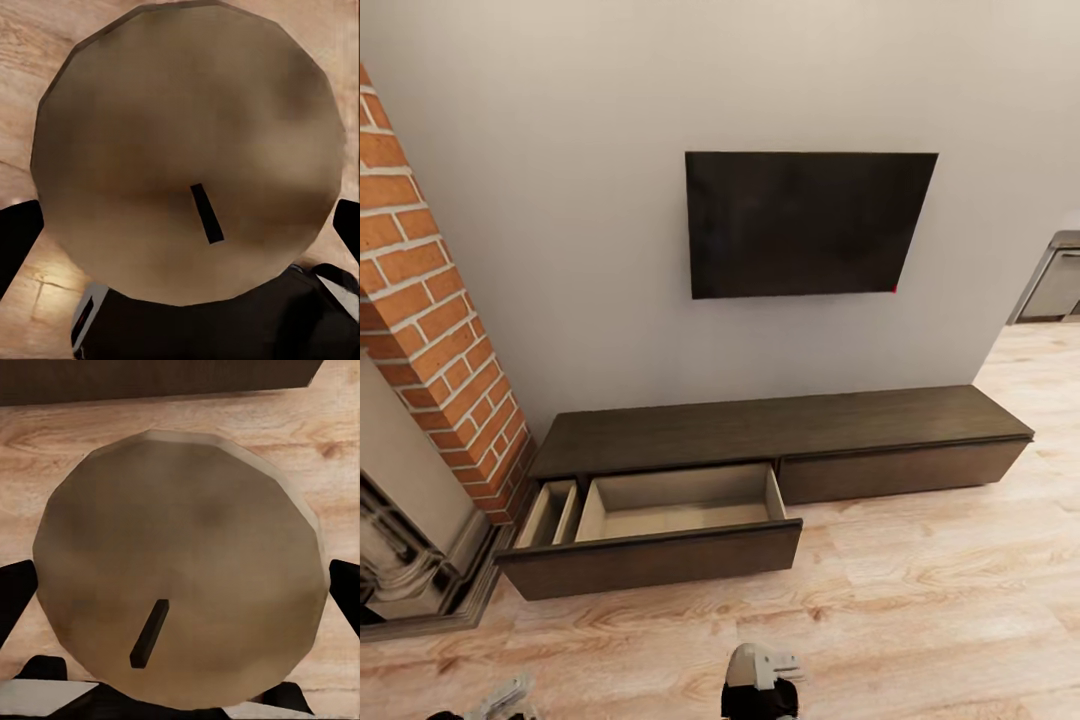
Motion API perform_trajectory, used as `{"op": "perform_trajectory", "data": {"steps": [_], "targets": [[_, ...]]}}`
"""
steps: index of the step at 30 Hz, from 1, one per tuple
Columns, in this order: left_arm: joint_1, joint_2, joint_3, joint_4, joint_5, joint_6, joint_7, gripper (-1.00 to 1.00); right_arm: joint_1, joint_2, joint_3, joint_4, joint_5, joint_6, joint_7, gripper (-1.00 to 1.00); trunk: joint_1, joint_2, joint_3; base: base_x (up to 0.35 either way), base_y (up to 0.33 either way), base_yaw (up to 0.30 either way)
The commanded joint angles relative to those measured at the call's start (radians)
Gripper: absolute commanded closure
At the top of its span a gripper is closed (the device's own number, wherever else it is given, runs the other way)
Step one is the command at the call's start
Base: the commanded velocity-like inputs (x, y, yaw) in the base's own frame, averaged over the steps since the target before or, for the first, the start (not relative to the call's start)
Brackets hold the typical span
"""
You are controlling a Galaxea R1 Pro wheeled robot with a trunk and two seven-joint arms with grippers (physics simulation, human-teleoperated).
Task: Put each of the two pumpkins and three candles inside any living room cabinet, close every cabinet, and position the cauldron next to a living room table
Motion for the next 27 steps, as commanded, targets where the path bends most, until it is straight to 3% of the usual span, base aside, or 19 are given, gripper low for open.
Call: {"op": "perform_trajectory", "data": {"steps": [1, 4, 5, 6, 9, 11, 13, 15, 17, 18, 19, 21, 23, 27], "targets": [[0.000, 0.004, 0.014, -0.048, -0.011, 0.053, 0.003, 1.00, 0.000, 0.000, -0.004, -0.056, 0.000, 0.077, -0.001, 1.00, -0.004, 0.007, 0.003, 0.000, 0.000, 0.000], [0.000, 0.017, 0.089, -0.227, -0.012, 0.241, 0.008, 1.00, 0.000, 0.002, -0.017, -0.270, -0.007, 0.328, -0.002, 1.00, -0.015, 0.028, 0.012, 0.000, 0.000, 0.000], [0.000, 0.020, 0.149, -0.316, -0.012, 0.341, 0.010, 1.00, -0.004, 0.003, -0.037, -0.389, -0.010, 0.444, -0.002, 1.00, -0.019, 0.035, 0.016, 0.000, 0.000, 0.000], [0.000, 0.022, 0.197, -0.374, -0.012, 0.391, 0.011, 1.00, -0.006, 0.006, -0.057, -0.466, -0.011, 0.513, -0.002, 1.00, -0.023, 0.042, 0.019, 0.000, 0.000, 0.000], [0.000, 0.026, 0.319, -0.516, -0.002, 0.461, 0.012, 1.00, -0.016, 0.025, -0.126, -0.643, -0.015, 0.665, -0.001, 1.00, -0.035, 0.063, 0.028, 0.000, 0.000, 0.000], [-0.002, 0.033, 0.361, -0.562, 0.004, 0.476, 0.011, 1.00, -0.047, 0.026, -0.158, -0.696, -0.017, 0.722, 0.000, 1.00, -0.042, 0.077, 0.034, 0.000, 0.000, 0.000], [-0.004, 0.047, 0.392, -0.581, 0.018, 0.481, 0.006, 1.00, -0.088, 0.026, -0.172, -0.717, -0.017, 0.748, 0.001, 1.00, -0.050, 0.091, 0.041, 0.000, 0.000, 0.000], [-0.005, 0.053, 0.423, -0.590, 0.059, 0.482, 0.003, 1.00, -0.119, 0.026, -0.177, -0.726, -0.018, 0.758, 0.003, 1.00, -0.058, 0.105, 0.047, 0.000, 0.000, 0.000], [-0.006, 0.059, 0.451, -0.594, 0.129, 0.482, 0.002, 1.00, -0.137, 0.026, -0.180, -0.732, -0.019, 0.758, 0.004, 1.00, -0.065, 0.119, 0.053, 0.000, 0.000, 0.000], [-0.007, 0.065, 0.470, -0.596, 0.189, 0.483, 0.002, 1.00, -0.142, 0.026, -0.180, -0.735, -0.020, 0.755, 0.005, 1.00, -0.069, 0.126, 0.056, 0.000, 0.000, 0.000], [-0.007, 0.073, 0.480, -0.597, 0.226, 0.483, 0.002, 1.00, -0.145, 0.026, -0.179, -0.736, -0.021, 0.752, 0.005, 1.00, -0.073, 0.133, 0.059, 0.000, 0.000, 0.000], [-0.007, 0.083, 0.491, -0.597, 0.275, 0.483, 0.001, 1.00, -0.147, 0.026, -0.176, -0.736, -0.022, 0.737, 0.005, 1.00, -0.081, 0.147, 0.066, 0.000, 0.000, 0.000], [-0.007, 0.085, 0.492, -0.598, 0.307, 0.483, -0.011, 1.00, -0.148, 0.026, -0.173, -0.724, -0.025, 0.682, 0.006, 1.00, -0.084, 0.154, 0.069, 0.000, 0.000, 0.000], [-0.006, 0.084, 0.486, -0.597, 0.312, 0.483, -0.121, 1.00, -0.144, 0.026, -0.172, -0.721, -0.024, 0.659, 0.006, 1.00, -0.084, 0.154, 0.069, 0.000, 0.000, 0.000]]}}
